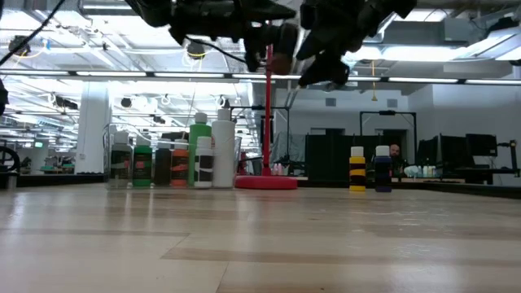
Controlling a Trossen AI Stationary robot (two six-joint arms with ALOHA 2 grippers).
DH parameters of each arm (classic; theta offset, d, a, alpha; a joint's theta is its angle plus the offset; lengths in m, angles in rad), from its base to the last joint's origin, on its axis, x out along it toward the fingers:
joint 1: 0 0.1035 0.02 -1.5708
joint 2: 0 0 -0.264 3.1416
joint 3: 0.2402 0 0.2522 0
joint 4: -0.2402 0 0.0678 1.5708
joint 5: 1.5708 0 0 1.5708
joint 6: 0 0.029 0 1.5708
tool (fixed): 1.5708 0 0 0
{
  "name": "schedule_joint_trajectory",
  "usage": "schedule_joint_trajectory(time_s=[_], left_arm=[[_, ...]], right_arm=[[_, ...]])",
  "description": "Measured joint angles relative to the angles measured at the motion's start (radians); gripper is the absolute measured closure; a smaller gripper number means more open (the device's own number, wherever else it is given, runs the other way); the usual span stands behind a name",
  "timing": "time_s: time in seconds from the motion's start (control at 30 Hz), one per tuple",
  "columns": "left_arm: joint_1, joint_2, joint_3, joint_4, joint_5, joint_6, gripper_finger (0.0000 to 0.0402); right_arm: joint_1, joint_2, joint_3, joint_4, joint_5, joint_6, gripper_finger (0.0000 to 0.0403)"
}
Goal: Pick & Place Paint Supplies
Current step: Put the brown paint bottle into the transparent bin
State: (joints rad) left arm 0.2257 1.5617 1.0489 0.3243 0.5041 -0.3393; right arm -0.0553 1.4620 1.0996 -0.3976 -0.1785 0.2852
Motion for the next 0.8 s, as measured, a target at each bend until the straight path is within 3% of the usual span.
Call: schedule_joint_trajectory(time_s=[0.1, 0.33, 0.57, 0.8], left_arm=[[0.016, -0.079, 0.000, -0.151, -0.085, 0.073, 0.0308], [0.028, -0.312, -0.015, -0.422, -0.436, 0.200, 0.0309], [0.008, -0.592, -0.256, -0.383, -0.804, 0.203, 0.0309], [0.004, -0.773, -0.538, -0.168, -0.925, 0.179, 0.0309]], right_arm=[[-0.001, -0.032, 0.002, -0.045, 0.003, 0.004, 0.0147], [0.021, -0.124, 0.001, -0.142, 0.083, 0.006, 0.0159], [0.043, -0.151, 0.000, -0.147, 0.153, 0.020, 0.0170], [0.043, -0.130, -0.008, -0.142, 0.154, 0.023, 0.0175]])
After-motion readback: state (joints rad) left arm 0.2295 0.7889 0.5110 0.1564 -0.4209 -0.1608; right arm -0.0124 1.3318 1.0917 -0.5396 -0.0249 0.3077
